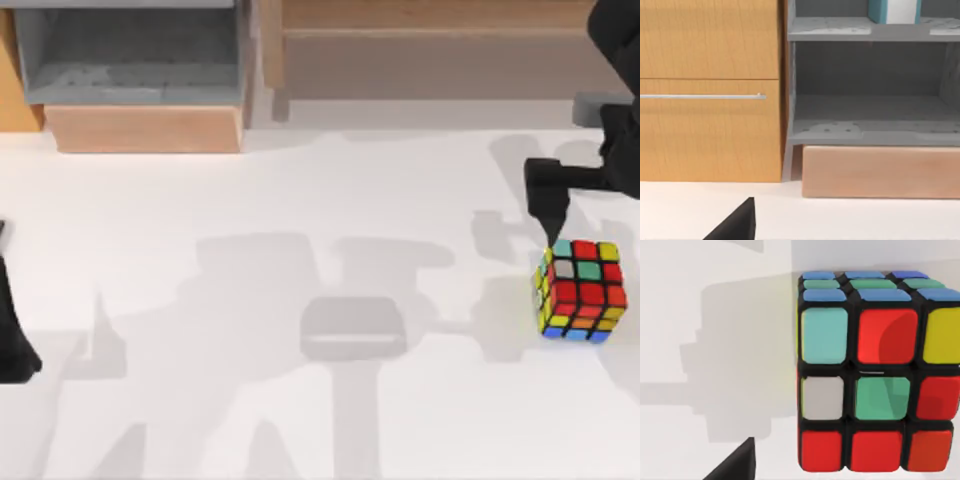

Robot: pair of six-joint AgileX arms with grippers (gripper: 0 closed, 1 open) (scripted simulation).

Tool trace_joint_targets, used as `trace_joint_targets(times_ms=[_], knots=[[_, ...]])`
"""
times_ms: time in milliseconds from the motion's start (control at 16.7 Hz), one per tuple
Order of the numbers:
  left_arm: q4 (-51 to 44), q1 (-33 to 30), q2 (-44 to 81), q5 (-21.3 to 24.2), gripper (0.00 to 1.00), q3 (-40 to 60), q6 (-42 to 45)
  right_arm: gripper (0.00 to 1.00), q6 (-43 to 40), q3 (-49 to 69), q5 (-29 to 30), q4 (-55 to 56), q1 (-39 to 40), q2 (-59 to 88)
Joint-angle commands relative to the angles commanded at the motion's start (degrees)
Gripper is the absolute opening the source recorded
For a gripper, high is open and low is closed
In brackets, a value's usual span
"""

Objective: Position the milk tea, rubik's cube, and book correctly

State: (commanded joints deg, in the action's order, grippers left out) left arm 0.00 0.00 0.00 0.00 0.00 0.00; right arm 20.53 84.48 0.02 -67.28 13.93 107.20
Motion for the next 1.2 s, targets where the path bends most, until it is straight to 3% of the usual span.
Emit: trace_joint_targets(times_ms=[960, 1200], knots=[[0.0, 0.0, 0.0, 0.0, 1.00, 0.0, 0.0, 1.00, 0.2, -9.4, 0.0, 12.9, 0.1, 3.5], [0.0, 0.0, 0.0, 0.0, 1.00, 0.0, 0.0, 0.70, 0.2, -9.4, 0.0, 12.9, 0.1, 3.5]])
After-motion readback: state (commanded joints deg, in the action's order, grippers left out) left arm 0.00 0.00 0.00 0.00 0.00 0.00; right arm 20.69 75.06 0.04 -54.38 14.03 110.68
